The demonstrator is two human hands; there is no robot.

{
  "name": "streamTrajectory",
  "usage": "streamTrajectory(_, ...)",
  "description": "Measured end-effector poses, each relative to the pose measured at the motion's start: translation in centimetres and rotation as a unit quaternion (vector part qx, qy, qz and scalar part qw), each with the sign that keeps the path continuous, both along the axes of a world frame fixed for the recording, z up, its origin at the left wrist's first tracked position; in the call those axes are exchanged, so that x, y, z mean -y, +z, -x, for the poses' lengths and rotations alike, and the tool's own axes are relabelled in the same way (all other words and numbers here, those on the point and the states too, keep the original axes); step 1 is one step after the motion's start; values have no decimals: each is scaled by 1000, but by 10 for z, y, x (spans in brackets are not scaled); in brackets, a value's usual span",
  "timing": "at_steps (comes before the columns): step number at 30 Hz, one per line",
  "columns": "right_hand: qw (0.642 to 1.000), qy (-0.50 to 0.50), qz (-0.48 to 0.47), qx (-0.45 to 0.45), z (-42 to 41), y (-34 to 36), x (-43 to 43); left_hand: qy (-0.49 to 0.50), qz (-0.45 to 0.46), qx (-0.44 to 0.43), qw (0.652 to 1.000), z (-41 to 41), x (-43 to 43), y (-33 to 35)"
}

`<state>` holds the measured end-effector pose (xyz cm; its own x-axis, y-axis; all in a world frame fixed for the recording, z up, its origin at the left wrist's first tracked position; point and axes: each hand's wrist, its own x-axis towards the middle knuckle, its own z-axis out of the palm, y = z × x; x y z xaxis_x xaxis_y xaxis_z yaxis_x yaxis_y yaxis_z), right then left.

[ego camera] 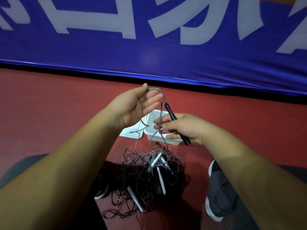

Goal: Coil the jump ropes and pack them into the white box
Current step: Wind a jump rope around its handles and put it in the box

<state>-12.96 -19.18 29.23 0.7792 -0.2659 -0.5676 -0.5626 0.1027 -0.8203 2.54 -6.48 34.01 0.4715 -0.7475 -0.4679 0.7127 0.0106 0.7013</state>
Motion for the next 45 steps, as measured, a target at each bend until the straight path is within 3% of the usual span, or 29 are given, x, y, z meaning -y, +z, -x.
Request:
streamTrajectory(4,999,-34,10,31,-4,6,-2,55,16,-26,998,-18,-5,-6)
streamTrajectory(10,984,-144,-45,93,-8,25,-3,-46,-142,132,980,-11,-6,-19)
streamTrajectory(14,961,-216,-106,135,-10,35,1,-176,-214,266,923,5,-5,-36)
streamTrajectory(17,932,-279,-159,170,-11,38,8,-331,-223,380,834,15,-11,-49)
streamTrajectory(19,907,-324,-183,199,-11,37,14,-403,-222,412,787,22,-14,-56)
streamTrajectory(24,867,-400,-188,230,-9,31,28,-423,-226,430,765,26,-13,-62)
streamTrajectory(26,865,-409,-185,226,-8,28,32,-388,-237,434,777,22,-12,-60)
streamTrajectory(30,912,-368,-122,132,-4,21,34,-322,-183,285,884,16,-8,-48)
streamTrajectory(35,973,-229,-23,-19,-3,5,24,-202,-109,163,960,11,0,-28)
streamTrajectory(40,992,-23,56,-112,-3,-3,9,-65,-70,49,994,3,3,-21)
streamTrajectory(45,999,-6,36,-34,-1,-2,2,53,-36,-8,998,-13,0,-22)
